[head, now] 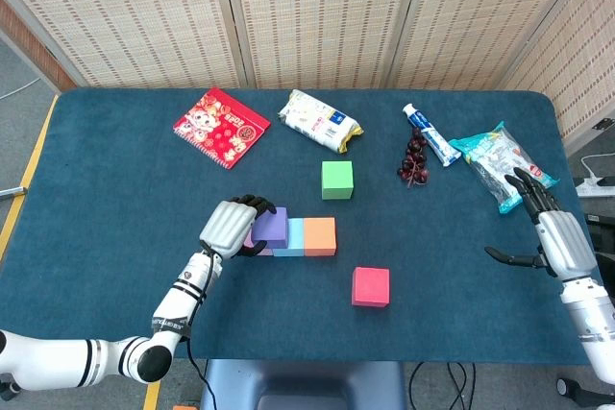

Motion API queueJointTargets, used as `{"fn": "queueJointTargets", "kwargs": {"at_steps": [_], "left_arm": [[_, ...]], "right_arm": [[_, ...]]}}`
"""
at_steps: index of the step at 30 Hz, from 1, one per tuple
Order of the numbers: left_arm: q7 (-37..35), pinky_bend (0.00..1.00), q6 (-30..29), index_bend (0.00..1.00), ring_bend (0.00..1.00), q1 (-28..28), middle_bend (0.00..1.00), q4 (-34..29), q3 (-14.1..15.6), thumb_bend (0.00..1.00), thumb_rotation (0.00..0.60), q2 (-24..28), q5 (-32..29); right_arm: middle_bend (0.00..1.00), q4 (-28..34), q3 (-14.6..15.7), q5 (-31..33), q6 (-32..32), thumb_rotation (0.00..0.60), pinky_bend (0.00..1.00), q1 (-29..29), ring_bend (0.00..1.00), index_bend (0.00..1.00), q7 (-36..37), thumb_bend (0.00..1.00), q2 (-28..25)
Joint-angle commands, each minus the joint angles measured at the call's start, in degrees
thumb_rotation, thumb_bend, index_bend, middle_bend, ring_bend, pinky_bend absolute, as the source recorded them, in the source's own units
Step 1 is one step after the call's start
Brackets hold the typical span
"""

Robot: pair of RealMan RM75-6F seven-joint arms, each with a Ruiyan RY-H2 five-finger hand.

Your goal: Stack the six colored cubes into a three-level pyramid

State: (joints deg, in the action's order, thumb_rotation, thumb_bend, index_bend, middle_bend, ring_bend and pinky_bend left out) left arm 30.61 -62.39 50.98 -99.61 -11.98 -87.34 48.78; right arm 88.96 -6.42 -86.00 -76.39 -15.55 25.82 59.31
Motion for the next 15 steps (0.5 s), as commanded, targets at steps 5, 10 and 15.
{"fn": "queueJointTargets", "kwargs": {"at_steps": [5,10,15], "left_arm": [[0.2,0.32,-0.3,0.03,0.09,-0.1,0.14,-0.5,0.2,0.32,0.6,-0.2,0.3],[0.6,0.3,-0.6,0.0,0.02,-0.2,0.06,-1.1,0.3,0.32,0.6,0.0,0.6],[1.2,0.29,-0.7,0.0,0.0,-0.2,0.04,-1.0,0.8,0.33,0.6,0.0,1.2]], "right_arm": [[0.08,0.0,0.0,0.0,0.0,0.6,0.22,0.0,0.06,0.0,0.1,0.24,-0.1],[0.08,-0.2,0.0,0.1,0.1,0.6,0.22,0.0,0.06,0.0,0.3,0.24,-0.1],[0.08,-0.2,0.0,-0.1,0.1,0.6,0.22,0.0,0.06,0.0,0.4,0.24,0.0]]}}
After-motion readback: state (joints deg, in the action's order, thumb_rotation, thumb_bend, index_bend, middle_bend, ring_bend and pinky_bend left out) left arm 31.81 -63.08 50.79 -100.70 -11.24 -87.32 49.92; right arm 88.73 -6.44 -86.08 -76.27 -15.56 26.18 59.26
